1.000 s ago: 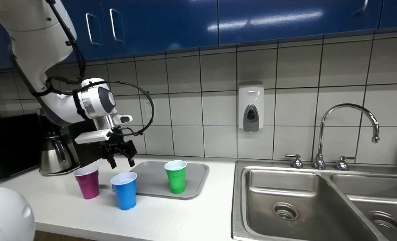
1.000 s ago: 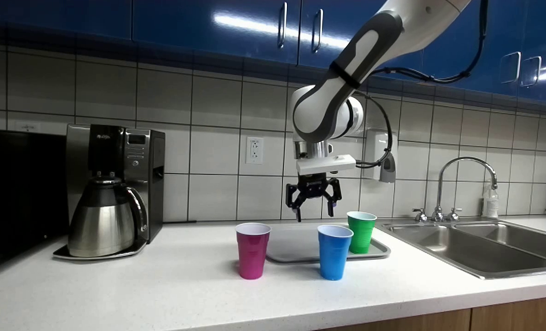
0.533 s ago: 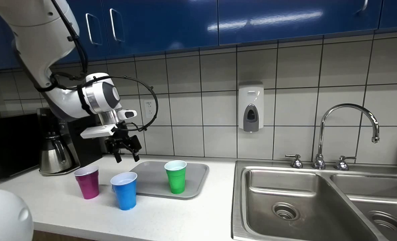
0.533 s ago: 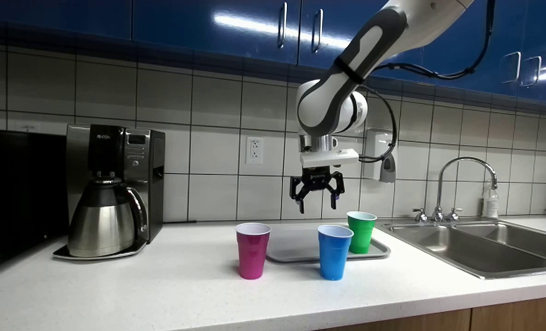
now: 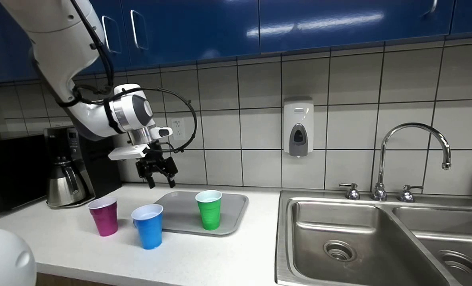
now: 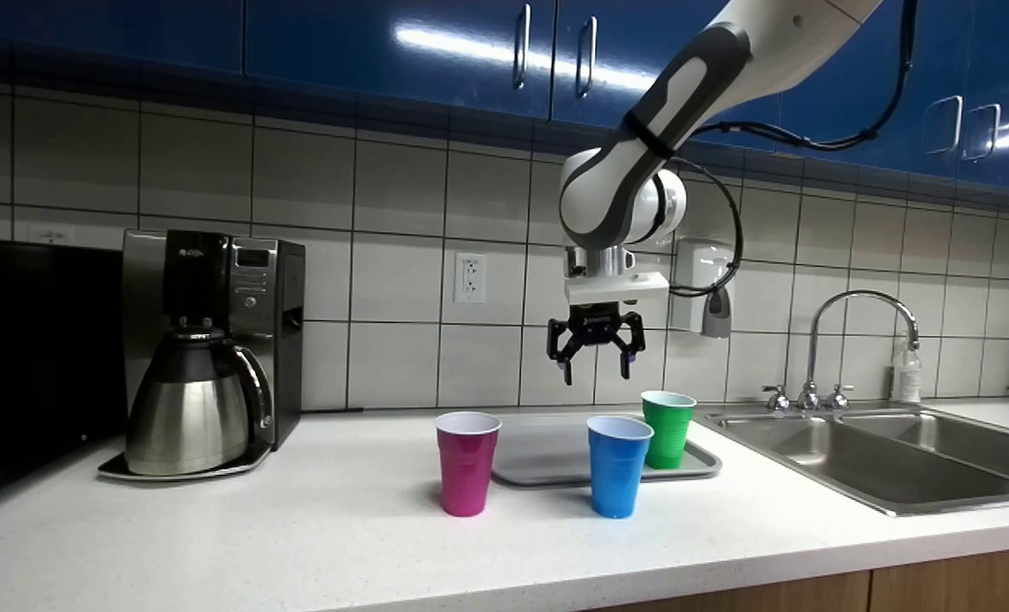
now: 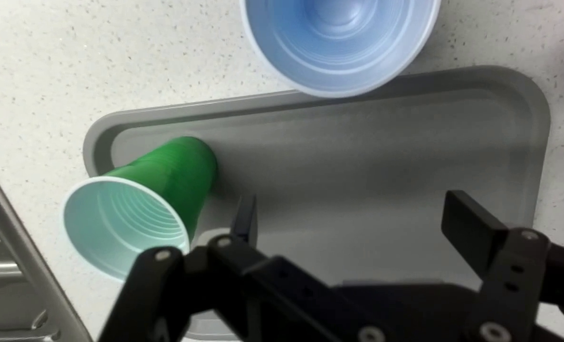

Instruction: Remove the cups from the tray

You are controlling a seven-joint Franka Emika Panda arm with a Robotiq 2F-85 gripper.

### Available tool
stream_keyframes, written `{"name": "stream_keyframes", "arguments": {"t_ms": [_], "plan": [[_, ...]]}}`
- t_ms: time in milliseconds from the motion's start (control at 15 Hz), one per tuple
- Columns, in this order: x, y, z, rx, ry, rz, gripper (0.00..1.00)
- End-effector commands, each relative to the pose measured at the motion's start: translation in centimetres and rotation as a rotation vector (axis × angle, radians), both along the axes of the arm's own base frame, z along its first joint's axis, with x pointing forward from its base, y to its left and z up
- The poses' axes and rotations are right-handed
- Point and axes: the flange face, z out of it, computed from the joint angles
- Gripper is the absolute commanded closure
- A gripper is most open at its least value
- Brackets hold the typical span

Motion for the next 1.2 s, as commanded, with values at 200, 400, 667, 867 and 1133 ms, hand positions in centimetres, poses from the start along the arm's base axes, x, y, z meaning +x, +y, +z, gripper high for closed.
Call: {"name": "stream_keyframes", "arguments": {"t_ms": [200,400,667,867,1133], "plan": [[3.1,-2.4,-0.8,-0.02,-0.01,-0.049,0.0],[4.3,-3.5,-1.6,-0.025,-0.008,-0.069,0.0],[5.8,-4.8,-2.5,-0.036,-0.012,-0.091,0.0],[6.8,-5.7,-3.1,-0.043,-0.011,-0.112,0.0],[7.7,-7.0,-3.6,-0.054,-0.013,-0.133,0.0]]}}
